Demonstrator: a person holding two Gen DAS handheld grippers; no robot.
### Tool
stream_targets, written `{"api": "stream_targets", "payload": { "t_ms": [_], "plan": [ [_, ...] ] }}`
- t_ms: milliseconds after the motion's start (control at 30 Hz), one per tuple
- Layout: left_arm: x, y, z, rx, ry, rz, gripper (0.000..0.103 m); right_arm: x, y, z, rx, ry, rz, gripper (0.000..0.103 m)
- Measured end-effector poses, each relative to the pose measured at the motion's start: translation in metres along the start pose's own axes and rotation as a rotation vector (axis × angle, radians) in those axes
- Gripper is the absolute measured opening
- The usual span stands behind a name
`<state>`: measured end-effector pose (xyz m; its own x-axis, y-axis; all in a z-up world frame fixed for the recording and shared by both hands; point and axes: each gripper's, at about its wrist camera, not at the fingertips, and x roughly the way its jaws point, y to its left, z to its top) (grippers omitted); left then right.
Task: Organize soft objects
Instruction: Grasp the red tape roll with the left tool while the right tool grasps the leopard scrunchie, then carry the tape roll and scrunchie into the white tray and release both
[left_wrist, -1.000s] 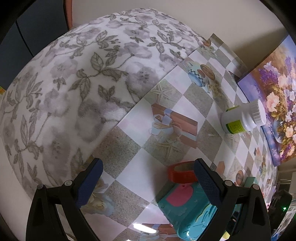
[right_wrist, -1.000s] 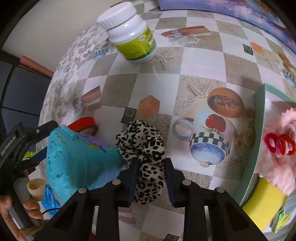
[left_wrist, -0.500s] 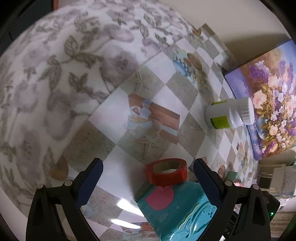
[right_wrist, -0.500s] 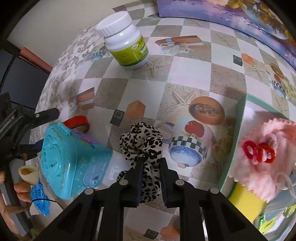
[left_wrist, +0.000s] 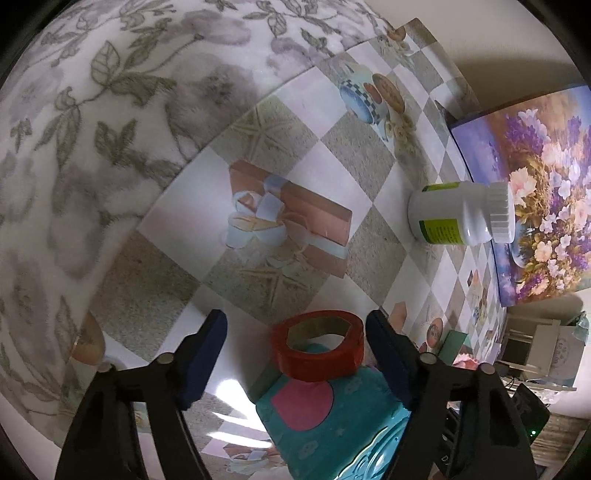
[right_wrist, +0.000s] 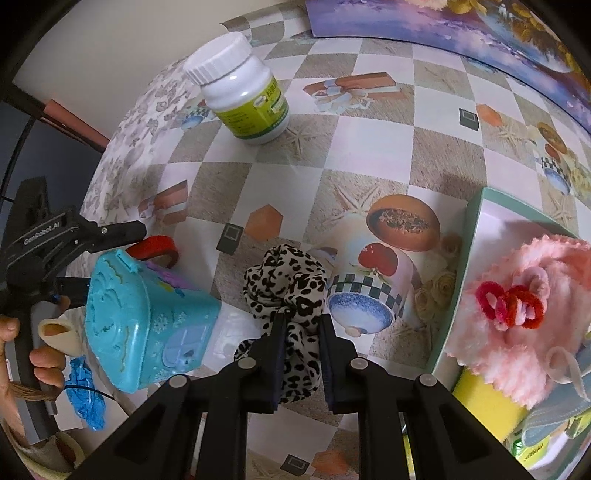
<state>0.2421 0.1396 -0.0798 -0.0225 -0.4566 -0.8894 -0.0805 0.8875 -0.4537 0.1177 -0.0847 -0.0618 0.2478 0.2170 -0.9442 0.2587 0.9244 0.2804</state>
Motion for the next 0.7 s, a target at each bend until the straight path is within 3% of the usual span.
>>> {"api": "stream_targets", "payload": {
  "t_ms": [133,433,700],
  "plan": [
    [0.001,-0.002,-0.001,-0.009,0.011,-0.067,0.053,-0.001,-0.002,0.000,0.001,-0.003,0.008,0.018],
    [-0.007,-0.001,-0.004,-0.016,-0.044,-0.034,0.051,-0.013,-0.009,-0.004,0.016,-0.025,0.034,0.018],
    [-0.042,-0.001,-0.016,-0.017,-0.155,0.006,0.051,-0.046,-0.017,-0.013,0.048,-0.096,0.085,0.018]
  ]
}}
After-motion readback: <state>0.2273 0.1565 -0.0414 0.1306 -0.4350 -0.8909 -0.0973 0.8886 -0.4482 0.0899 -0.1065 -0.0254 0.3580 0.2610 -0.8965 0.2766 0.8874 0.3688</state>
